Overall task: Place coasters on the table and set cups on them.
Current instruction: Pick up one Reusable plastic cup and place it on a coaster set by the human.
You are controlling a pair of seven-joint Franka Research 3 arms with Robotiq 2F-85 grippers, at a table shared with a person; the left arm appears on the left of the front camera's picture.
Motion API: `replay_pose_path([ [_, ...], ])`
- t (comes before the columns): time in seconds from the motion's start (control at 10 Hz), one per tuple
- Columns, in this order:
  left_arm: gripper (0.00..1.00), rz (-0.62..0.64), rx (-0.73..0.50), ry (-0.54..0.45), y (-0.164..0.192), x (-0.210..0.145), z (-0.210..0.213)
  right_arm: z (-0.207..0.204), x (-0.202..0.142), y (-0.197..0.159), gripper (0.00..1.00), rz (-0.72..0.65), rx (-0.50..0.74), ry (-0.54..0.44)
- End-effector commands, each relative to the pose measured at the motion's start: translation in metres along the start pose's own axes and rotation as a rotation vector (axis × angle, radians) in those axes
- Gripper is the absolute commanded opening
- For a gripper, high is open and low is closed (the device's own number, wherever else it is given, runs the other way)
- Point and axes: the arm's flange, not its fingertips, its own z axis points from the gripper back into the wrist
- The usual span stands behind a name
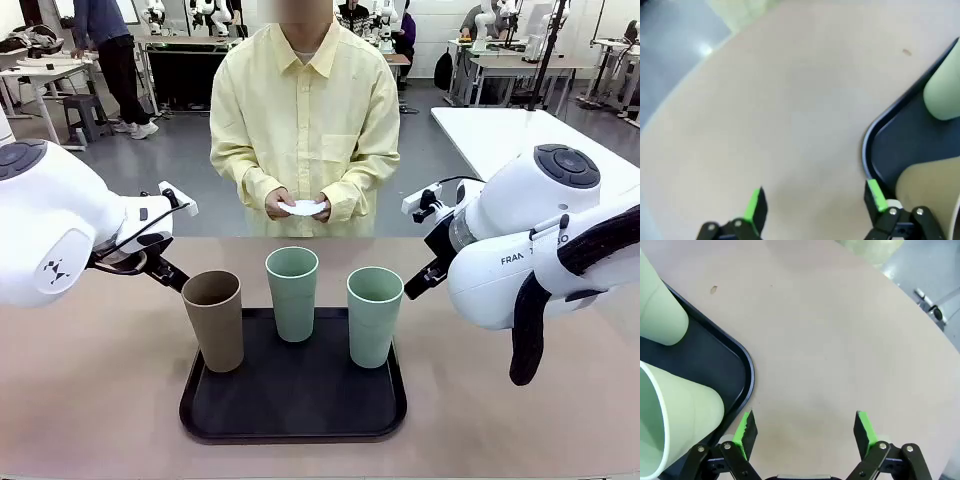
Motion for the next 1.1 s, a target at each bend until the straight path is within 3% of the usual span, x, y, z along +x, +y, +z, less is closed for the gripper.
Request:
replay_pose_path([
  [0.0,1.0,0.0,0.0,0.0,-0.0001,0.0,0.0,0.0,0.0,0.0,1.0,0.0,0.0,0.0],
  [1.0,1.0,0.0,0.0,0.0,-0.0001,0.0,0.0,0.0,0.0,0.0,1.0,0.0,0.0,0.0],
])
